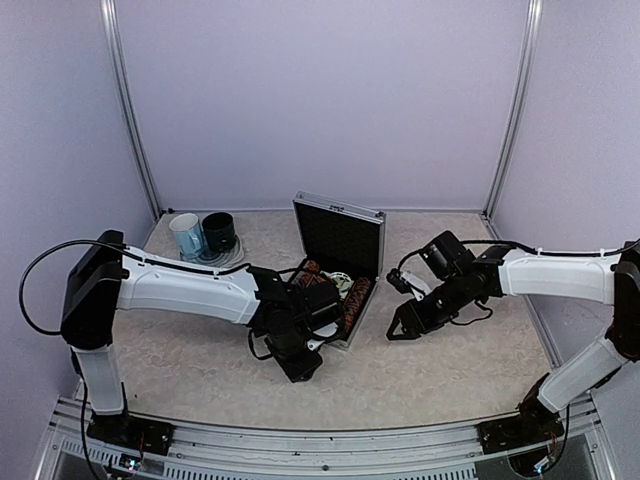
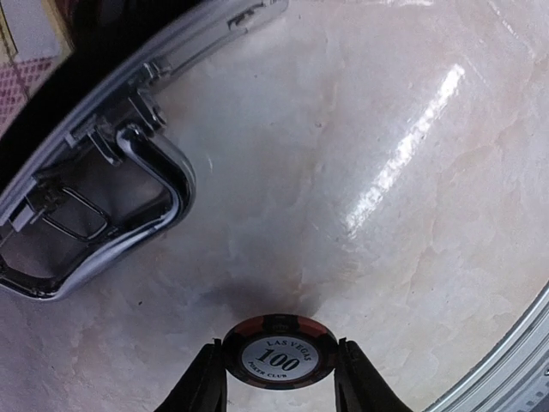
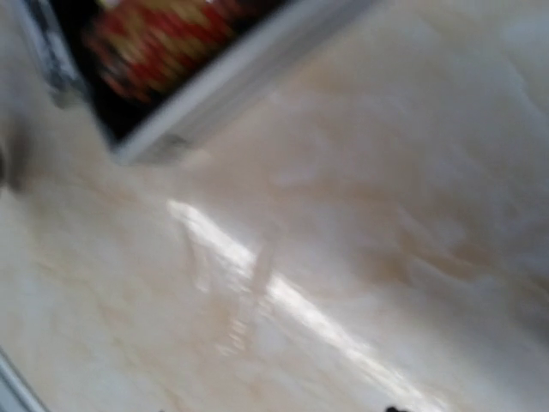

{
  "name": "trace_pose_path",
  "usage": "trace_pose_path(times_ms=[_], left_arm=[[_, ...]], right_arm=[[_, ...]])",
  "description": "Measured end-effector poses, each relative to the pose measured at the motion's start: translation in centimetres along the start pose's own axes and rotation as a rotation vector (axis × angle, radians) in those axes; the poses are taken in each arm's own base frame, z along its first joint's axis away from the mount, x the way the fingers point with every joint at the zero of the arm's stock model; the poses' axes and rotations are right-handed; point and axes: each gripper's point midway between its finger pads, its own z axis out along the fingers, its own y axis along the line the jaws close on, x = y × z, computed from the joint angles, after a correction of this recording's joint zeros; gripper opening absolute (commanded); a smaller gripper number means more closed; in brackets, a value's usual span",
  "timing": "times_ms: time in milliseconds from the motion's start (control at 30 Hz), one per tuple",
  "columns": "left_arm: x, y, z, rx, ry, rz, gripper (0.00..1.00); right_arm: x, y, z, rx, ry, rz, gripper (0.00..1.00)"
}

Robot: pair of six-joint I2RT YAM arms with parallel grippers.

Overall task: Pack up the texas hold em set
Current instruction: Pick up the pile of poker chips from the center of the board, then pass from the left arm to the right

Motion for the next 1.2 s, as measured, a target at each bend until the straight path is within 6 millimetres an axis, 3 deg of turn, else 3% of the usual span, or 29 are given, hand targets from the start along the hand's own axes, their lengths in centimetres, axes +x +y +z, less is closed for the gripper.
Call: trace_pose_path(times_ms=[667,1200], left_arm=[[-5.9,-0.4,-3.3,0.072,-0.267,-0.031,0.4],[-7.1,-0.9,-4.3,0.089,-0.312,-0.03,0.4]], right_arm=[[-2.7,5.9,3.0,-0.37,-0.083,0.107,0.49],[-2.9,9.3,6.3,-0.507,-0.025,0.125,0.48]])
